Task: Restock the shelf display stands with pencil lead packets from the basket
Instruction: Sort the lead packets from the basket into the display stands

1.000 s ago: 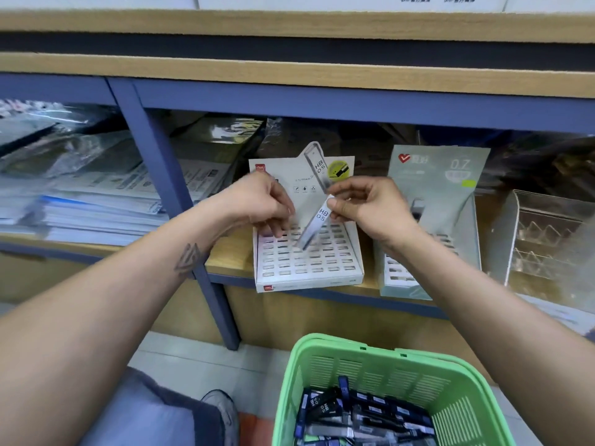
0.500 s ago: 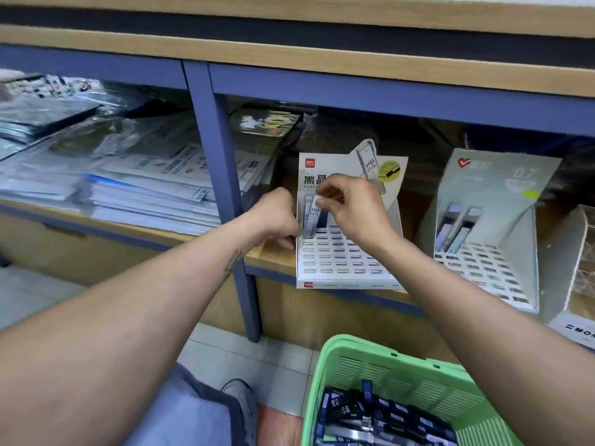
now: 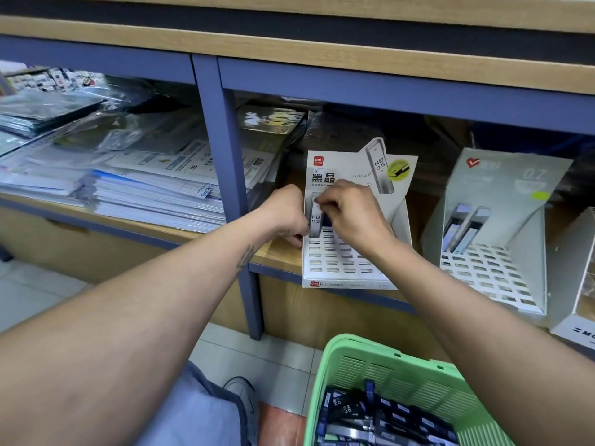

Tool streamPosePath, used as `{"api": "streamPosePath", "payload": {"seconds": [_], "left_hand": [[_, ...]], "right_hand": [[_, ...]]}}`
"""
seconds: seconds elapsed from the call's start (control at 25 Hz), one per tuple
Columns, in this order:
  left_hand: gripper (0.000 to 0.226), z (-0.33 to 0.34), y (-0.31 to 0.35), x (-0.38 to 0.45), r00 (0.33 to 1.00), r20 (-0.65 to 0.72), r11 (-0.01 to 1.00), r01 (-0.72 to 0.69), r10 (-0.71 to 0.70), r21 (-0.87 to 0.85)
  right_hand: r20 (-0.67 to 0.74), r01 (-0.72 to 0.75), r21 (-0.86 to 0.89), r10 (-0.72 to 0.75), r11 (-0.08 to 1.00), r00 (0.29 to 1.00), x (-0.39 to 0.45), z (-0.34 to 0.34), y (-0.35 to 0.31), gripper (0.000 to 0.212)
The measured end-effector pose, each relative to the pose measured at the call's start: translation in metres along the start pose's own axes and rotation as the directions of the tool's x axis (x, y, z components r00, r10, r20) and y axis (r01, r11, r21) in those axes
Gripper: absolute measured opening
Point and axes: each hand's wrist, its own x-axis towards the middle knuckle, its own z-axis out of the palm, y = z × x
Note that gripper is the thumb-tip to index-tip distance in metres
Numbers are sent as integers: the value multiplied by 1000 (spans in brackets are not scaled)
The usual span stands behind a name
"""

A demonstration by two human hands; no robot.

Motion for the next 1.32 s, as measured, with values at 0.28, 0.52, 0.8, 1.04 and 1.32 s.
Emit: {"api": "streamPosePath", "payload": {"seconds": [0.28,0.52,0.8,1.04,1.32], "left_hand": [[24,-4,7,-13,999,-41,948,-4,18,318],[8,57,37,-60,940,14,643,-245,342,726],[6,225,-21,-63,718,695,599,-572,36,560],[9,327,-93,-59,764,605,650,-344,-226,677],[70,386,-162,-42,860,375,557,-134,-346,820]], "right_hand": [[-81,-77,58,82,995,993,-38,-16,-4,38],[-38,-280,194,292,940,956,-155,-42,14,21],[625,-579,-224,571,784,532,-312,7,105,28],[622,-601,-369,669,709,408,-373,68,144,48],[561,-398,-501,638,769,527,-389,115,168,79]]}}
